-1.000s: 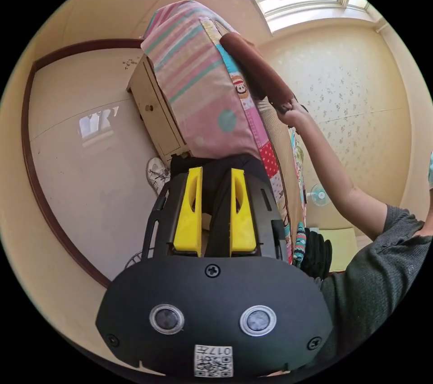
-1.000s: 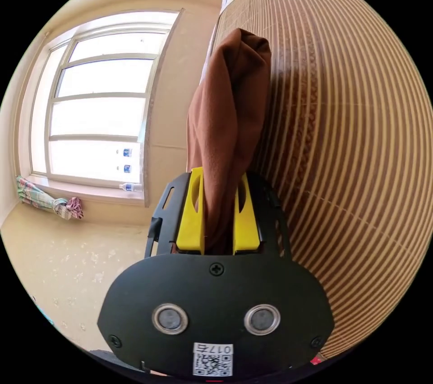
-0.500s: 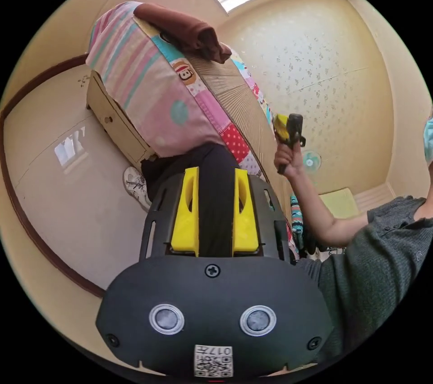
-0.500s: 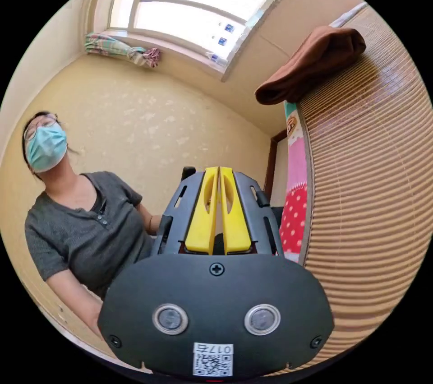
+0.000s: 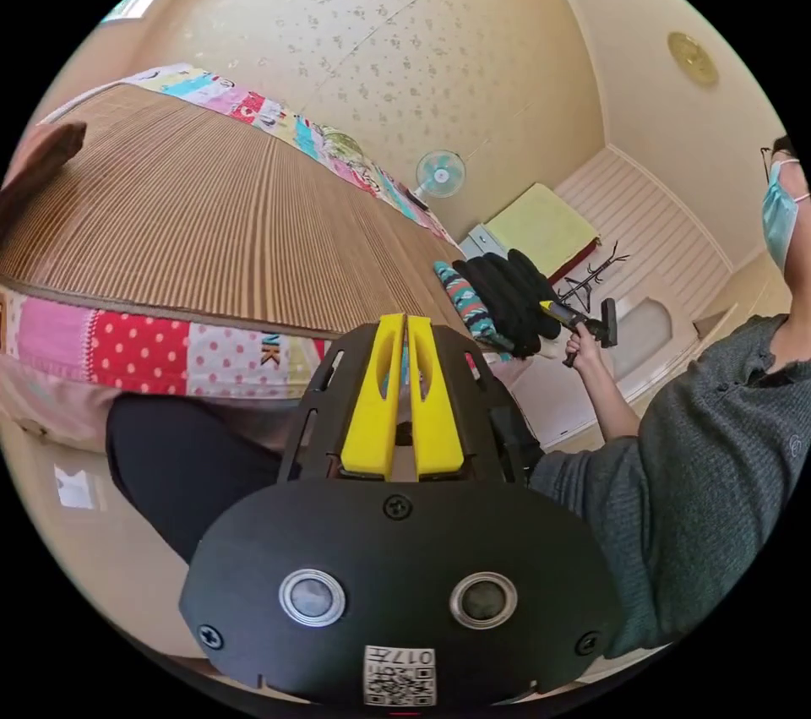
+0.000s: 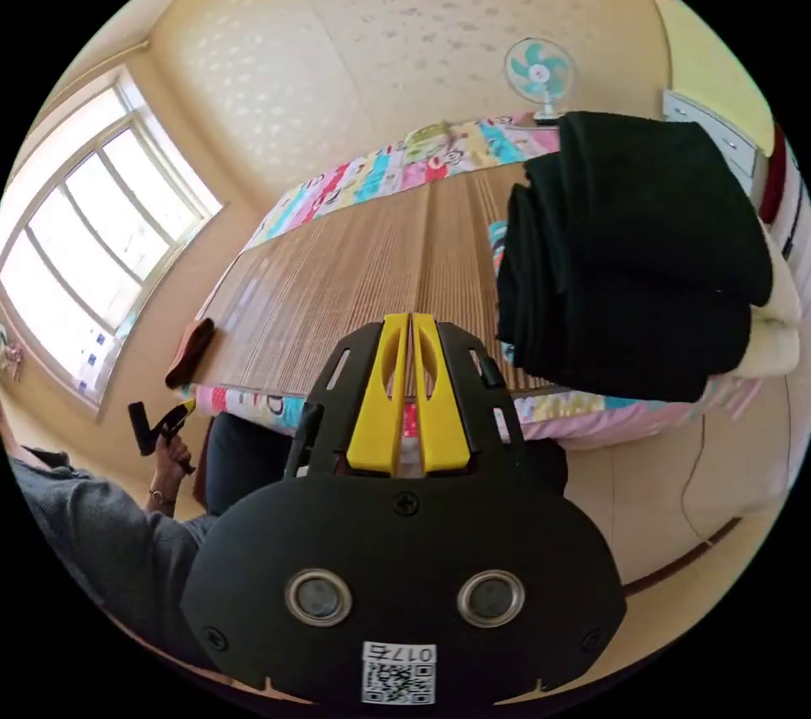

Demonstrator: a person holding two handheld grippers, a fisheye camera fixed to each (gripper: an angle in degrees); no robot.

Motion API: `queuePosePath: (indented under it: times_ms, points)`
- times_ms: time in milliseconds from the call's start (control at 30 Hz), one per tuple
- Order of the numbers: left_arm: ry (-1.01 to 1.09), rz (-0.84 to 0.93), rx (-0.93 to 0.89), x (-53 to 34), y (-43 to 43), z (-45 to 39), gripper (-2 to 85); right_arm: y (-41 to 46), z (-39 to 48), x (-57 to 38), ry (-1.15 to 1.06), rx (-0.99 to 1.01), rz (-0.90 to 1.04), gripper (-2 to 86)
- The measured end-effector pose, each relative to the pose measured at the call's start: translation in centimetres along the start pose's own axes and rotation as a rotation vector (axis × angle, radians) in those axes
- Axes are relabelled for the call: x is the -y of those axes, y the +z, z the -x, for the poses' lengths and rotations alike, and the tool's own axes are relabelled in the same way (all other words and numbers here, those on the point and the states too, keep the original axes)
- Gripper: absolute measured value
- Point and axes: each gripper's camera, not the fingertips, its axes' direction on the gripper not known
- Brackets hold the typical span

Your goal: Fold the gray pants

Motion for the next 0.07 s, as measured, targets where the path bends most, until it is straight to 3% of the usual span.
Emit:
queuePosePath:
  times_ms: [67]
  points:
    - [0.036, 0.013, -0.034, 0.5, 1.7, -2.4, -0.9, -3.2, -2.6, -0.4, 0.086, -0.023, -0.133, 5.6]
